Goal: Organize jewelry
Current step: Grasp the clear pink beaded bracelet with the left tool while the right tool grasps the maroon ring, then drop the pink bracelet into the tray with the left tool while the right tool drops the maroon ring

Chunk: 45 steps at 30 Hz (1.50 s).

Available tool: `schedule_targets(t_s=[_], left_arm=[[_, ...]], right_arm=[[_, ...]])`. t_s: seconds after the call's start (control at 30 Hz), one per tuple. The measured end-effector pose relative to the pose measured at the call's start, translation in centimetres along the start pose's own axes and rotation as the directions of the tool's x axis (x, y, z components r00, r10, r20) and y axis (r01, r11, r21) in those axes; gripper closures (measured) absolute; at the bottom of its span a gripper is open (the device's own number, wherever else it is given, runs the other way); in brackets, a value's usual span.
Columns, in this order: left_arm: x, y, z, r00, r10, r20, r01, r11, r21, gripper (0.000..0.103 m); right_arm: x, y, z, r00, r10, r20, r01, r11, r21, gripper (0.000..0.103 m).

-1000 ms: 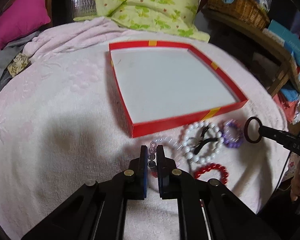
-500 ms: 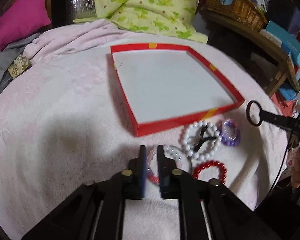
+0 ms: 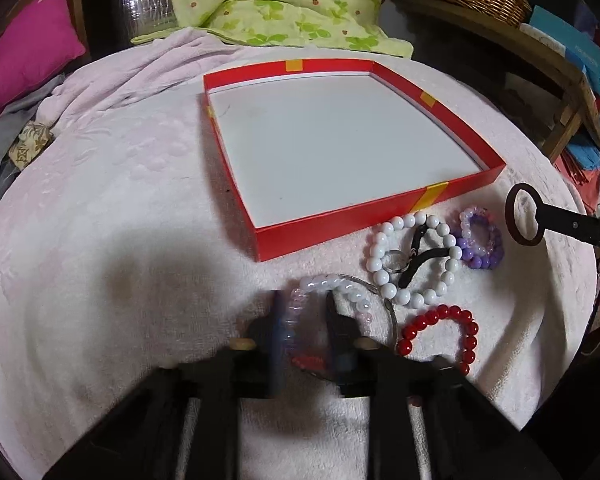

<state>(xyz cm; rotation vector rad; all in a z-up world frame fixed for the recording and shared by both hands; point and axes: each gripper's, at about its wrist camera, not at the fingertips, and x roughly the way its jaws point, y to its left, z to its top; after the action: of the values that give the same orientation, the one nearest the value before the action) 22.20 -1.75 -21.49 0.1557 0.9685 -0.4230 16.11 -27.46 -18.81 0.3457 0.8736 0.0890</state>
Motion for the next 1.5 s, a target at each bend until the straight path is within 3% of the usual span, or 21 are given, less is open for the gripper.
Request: schedule_targets(t_s=[0.3, 0.5, 0.7, 0.83, 1.03, 1.07, 1.13, 1.2, 1.23, 1.27, 1.37, 1.43, 1.5], left_arm=[[-2.8, -0.1, 0.3, 0.994, -0.055, 0.093, 0.056, 0.998, -0.004, 0.096], [-6.3, 0.4, 2.6, 0.959, -0.16, 0.234, 0.175, 0.984, -0.045, 0.096], [-5.8, 0.8, 6.8, 0.939, -0.173, 0.296, 0.198, 0.978, -0.058, 0.096], [-2.6, 1.3, 8.1, 0.947, -0.205, 0.246, 0.236, 0.966, -0.105, 0.095], [0.3, 2.0, 8.4, 0.962, -0.207, 0.177, 0.233, 0.963, -0.138, 0.095], [0.4, 2.3, 8.4, 0.964, -0.202, 0.173, 0.229, 0.962, -0.151, 0.091], [0.5, 3.1, 8.1, 0.965, -0.199, 0.168, 0.228, 0.957, -0.179, 0.082], [0.0, 4.1, 7.8, 0.97, -0.166, 0.178, 0.203, 0.956, -0.212, 0.063], [-0.2, 4.4, 7.7, 0.972, -0.147, 0.185, 0.187, 0.957, -0.222, 0.052], [-0.5, 4.8, 7.5, 0.974, -0.115, 0.196, 0.16, 0.959, -0.233, 0.048], [-0.3, 5.7, 7.1, 0.983, -0.079, 0.165, 0.123, 0.954, -0.274, 0.045], [0.4, 6.1, 6.6, 0.992, -0.056, 0.115, 0.088, 0.95, -0.299, 0.044], [1.0, 6.3, 6.3, 0.996, -0.045, 0.071, 0.065, 0.948, -0.312, 0.044]], right_arm=[[-0.7, 0.7, 0.1, 0.999, 0.019, 0.04, -0.018, 1.0, -0.009, 0.095], [-0.8, 1.9, 2.1, 0.993, 0.048, 0.107, -0.048, 0.999, -0.005, 0.095], [1.3, 1.9, 5.6, 0.985, 0.065, 0.158, -0.071, 0.997, 0.033, 0.095], [3.7, 1.6, 7.2, 0.989, 0.082, 0.126, -0.091, 0.994, 0.067, 0.095], [7.0, 2.1, 8.3, 0.997, 0.062, 0.053, -0.065, 0.996, 0.06, 0.092], [7.4, 2.2, 8.3, 0.998, 0.057, 0.036, -0.059, 0.997, 0.055, 0.092], [7.6, 2.2, 8.3, 0.999, 0.053, 0.008, -0.054, 0.997, 0.053, 0.076], [6.8, 1.8, 8.2, 0.998, 0.056, 0.035, -0.058, 0.997, 0.059, 0.059], [6.1, 1.6, 8.3, 0.997, 0.046, 0.061, -0.05, 0.997, 0.061, 0.057], [5.5, 1.2, 8.3, 0.996, 0.038, 0.081, -0.043, 0.997, 0.068, 0.055], [4.0, -0.4, 8.3, 0.993, -0.001, 0.121, -0.014, 0.992, 0.126, 0.055], [3.7, -2.1, 8.1, 0.992, -0.067, 0.11, 0.044, 0.98, 0.196, 0.055], [3.9, -4.2, 7.6, 0.995, -0.066, 0.081, 0.041, 0.959, 0.279, 0.055]])
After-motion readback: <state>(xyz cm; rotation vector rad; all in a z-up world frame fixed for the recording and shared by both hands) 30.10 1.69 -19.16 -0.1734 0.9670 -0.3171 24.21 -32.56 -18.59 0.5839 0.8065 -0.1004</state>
